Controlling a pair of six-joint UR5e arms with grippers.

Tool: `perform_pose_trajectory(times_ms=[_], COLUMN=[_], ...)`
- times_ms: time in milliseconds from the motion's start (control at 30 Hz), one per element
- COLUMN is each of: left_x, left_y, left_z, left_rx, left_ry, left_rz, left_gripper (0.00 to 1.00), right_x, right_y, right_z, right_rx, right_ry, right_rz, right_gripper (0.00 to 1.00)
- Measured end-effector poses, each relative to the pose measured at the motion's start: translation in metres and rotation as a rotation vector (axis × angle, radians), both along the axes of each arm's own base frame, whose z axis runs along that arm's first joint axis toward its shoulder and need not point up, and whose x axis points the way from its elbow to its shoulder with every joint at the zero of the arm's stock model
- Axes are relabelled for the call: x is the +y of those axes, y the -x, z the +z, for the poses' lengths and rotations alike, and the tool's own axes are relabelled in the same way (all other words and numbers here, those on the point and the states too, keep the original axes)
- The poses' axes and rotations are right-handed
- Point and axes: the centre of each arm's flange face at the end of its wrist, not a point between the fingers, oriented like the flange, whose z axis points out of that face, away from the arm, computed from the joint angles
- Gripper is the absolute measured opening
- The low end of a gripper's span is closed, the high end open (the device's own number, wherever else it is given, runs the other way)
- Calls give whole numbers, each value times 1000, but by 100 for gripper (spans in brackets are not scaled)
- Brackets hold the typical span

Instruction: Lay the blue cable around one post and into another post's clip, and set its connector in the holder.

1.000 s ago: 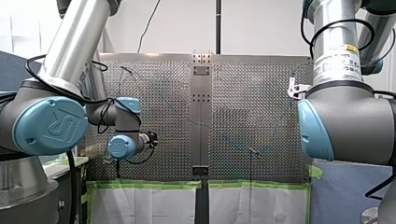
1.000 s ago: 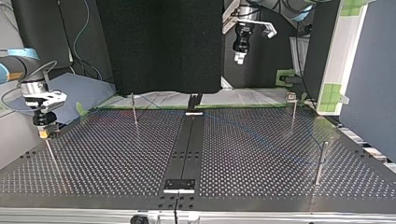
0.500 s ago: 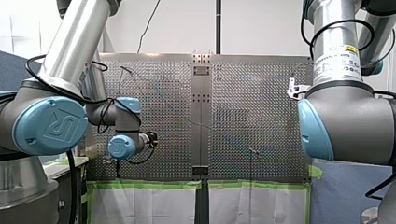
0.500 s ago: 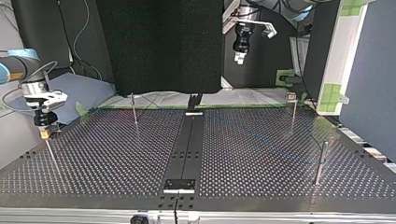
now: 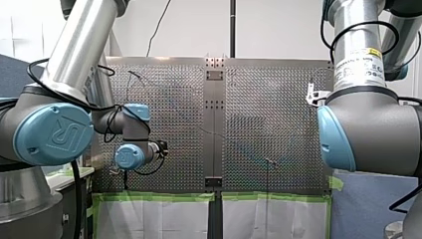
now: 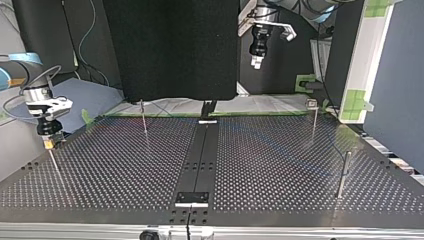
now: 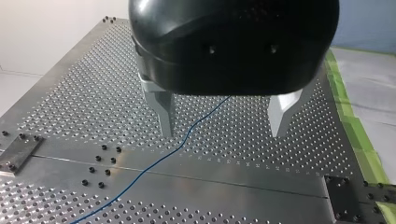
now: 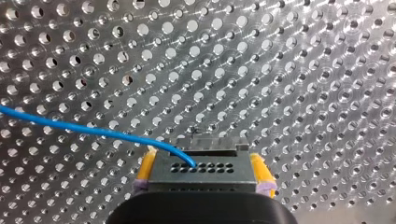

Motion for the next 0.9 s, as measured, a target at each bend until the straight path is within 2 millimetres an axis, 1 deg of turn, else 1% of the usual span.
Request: perform_pose_trajectory(times_ms=[467,900], left_x=[0,-1], left_y=[0,-4], left_z=[0,1], left_rx=[0,3], left_ry=[0,-5], left_rz=[1,2], left_gripper=[100,100], right_x=[-2,-4], right_y=[0,0], right_z=[-1,-3], right_rx=[2,2], right_ry=[9,22], right_rz=[0,1], right_gripper=[0,0])
